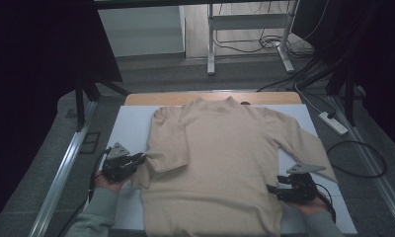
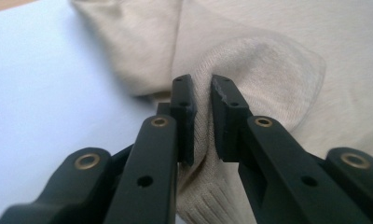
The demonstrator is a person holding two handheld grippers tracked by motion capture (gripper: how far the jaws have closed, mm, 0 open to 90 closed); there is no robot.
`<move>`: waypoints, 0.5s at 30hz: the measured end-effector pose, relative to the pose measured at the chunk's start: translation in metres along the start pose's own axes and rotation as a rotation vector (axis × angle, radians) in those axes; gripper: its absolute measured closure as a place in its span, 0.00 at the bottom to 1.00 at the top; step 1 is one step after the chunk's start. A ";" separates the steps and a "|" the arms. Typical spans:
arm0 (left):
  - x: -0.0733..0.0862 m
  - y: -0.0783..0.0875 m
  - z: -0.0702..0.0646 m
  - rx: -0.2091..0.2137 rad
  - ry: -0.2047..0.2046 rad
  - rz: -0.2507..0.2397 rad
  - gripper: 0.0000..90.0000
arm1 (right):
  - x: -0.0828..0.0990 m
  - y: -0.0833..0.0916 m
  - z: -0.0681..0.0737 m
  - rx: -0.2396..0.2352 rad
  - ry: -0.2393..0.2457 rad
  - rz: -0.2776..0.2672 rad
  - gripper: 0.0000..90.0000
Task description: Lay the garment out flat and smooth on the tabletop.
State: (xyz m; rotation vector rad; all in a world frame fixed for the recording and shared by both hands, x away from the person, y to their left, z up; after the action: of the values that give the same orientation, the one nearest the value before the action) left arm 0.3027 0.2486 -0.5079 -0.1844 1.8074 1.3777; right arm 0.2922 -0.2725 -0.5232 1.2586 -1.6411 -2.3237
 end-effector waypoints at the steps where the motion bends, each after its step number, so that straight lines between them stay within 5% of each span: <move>1: 0.002 0.001 0.003 -0.006 0.008 0.000 0.89 | 0.000 0.000 0.000 0.001 0.001 0.000 0.44; 7: 0.009 0.007 0.019 -0.028 0.046 -0.002 0.89 | 0.000 -0.001 0.000 0.006 0.004 0.003 0.44; 15: 0.022 0.023 0.047 -0.107 0.099 -0.007 0.89 | 0.000 -0.001 0.000 0.010 0.004 0.004 0.44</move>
State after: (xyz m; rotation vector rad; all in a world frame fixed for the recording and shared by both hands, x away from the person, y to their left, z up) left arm 0.3006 0.3054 -0.5087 -0.3194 1.8127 1.4842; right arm 0.2924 -0.2725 -0.5242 1.2604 -1.6542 -2.3122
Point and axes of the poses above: each handheld gripper's, and its own axes: y roughly backward along the jaws, x roughly out of its underside, z roughly to its left, the point moved 3 cm from there along -y, roughly forward along the jaws, and after that the axes turned 7 degrees about z, right-handed, at the moved point
